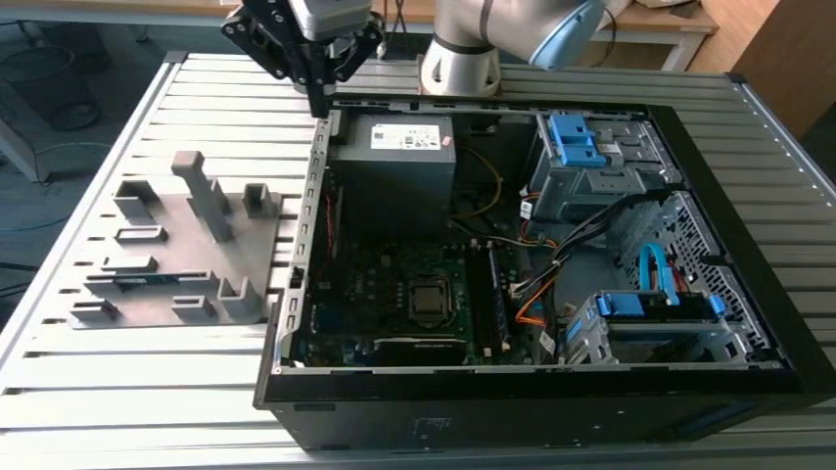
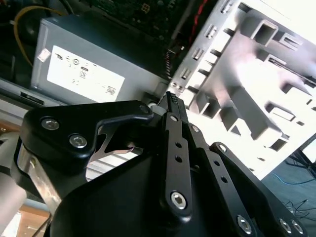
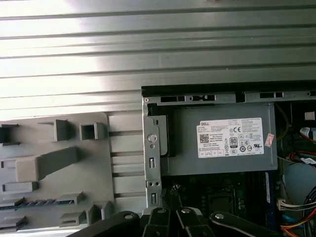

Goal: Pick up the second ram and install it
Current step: 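Reach for the second ram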

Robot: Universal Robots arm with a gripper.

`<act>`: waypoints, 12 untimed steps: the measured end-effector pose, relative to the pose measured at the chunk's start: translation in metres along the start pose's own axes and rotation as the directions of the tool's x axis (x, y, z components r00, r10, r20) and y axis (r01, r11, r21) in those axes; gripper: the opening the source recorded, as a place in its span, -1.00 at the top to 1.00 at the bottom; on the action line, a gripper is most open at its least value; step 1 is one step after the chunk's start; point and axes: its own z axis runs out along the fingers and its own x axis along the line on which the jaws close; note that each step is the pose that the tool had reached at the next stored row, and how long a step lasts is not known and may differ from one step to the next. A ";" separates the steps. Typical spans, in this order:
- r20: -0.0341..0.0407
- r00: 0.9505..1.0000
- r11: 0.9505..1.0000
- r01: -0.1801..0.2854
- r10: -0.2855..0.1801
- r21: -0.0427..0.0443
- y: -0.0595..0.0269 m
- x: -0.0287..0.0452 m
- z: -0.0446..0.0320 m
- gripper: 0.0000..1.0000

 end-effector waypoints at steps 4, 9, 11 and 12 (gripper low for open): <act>0.000 1.000 1.000 0.000 0.000 0.000 -0.0008 0.0109 -0.0003 0.80; 0.000 1.000 1.000 0.000 0.000 0.000 -0.0019 0.0258 -0.0006 0.80; 0.000 1.000 1.000 0.000 0.000 0.000 -0.0024 0.0319 -0.0008 0.80; 0.000 1.000 1.000 0.000 0.000 0.000 -0.0029 0.0378 -0.0009 0.80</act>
